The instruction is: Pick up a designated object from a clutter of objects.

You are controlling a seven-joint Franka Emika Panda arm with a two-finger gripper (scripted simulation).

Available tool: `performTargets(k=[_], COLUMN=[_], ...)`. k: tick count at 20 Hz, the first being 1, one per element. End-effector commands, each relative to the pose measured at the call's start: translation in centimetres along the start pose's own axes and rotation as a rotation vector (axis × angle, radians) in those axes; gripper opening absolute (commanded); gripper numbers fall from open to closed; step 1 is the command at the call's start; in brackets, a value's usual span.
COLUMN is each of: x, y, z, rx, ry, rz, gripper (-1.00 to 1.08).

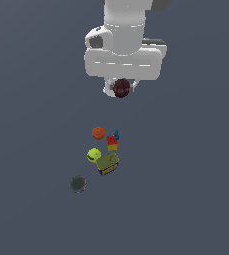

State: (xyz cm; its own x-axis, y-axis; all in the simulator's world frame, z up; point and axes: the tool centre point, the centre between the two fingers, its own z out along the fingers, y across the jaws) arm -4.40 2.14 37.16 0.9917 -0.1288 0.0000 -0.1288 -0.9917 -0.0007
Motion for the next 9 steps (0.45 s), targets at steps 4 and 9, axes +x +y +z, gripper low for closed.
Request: performTargets(k=[4, 9], x=[0.7, 0.9], y=[0.4, 0.4], z=[-1.8, -2.2], rx=[-0.001, -0.001], ry=[0.000, 0.000], rz=[0.000, 0.000], gripper=[-1.00, -1.00])
